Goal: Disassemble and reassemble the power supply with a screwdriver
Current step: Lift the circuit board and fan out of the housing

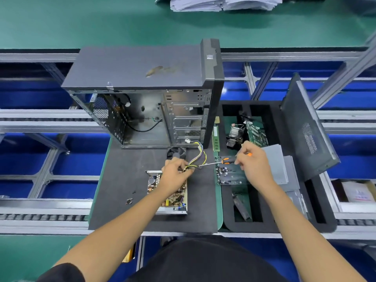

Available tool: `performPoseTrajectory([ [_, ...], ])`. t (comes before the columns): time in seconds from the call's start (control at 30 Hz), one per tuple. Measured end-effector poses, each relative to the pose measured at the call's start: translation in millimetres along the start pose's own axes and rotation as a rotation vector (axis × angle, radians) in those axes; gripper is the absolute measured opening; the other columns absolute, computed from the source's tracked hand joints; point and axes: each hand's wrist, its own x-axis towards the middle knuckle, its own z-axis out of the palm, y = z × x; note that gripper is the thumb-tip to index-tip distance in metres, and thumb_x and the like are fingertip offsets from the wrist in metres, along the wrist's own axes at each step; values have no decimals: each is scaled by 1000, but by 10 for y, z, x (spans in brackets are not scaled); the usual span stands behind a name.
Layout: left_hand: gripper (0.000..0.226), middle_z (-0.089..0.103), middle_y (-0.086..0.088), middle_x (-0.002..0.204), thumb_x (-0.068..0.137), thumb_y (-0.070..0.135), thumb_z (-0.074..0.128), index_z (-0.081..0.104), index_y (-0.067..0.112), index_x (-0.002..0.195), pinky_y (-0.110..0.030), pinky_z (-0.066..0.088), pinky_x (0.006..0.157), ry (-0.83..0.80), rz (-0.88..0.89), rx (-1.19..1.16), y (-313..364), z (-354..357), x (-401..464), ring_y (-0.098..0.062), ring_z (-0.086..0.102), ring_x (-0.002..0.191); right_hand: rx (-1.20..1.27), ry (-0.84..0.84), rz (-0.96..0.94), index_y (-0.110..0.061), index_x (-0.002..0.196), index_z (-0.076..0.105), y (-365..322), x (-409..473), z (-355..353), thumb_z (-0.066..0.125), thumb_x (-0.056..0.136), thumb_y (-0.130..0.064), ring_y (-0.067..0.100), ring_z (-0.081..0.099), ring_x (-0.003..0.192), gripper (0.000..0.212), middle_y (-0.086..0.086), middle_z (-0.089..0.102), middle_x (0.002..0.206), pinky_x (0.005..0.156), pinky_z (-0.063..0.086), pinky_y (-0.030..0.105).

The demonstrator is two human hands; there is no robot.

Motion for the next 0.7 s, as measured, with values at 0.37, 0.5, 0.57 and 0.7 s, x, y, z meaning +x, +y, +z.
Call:
performPoseTrajectory([
  [0.37,20,51,9,88,82,9,66,63,29,84,-12,38,66,90,91,-69,-234,-296,-63,-4,49,67,-243,-57,-25,-23,73,51,37,-70,292,54,72,-24,17,47,54,4,-4,59,64,56,33,31],
  [0.5,19,53,17,93,79,27,54,60,29,97,-17,39,79,44,122,80,-354,-362,-70,-1,46,93,-415,-80,-46,-23,79,46,62,-49,516,58,80,-26,21,55,65,12,-3,61,66,57,35,33],
  [0.57,17,60,19,94,78,30,52,54,36,94,-29,42,75,52,72,112,-413,-422,-55,-4,48,94,-503,-90,-77,-23,79,43,92,-31,625,56,82,-28,17,54,66,15,-3,59,65,57,34,33],
  [0.7,19,63,28,76,84,25,55,60,39,95,-21,35,59,-32,60,119,-431,-487,-33,4,56,73,-660,-118,-164,-22,82,39,155,18,807,52,87,-30,16,53,60,16,-5,57,59,53,34,31],
])
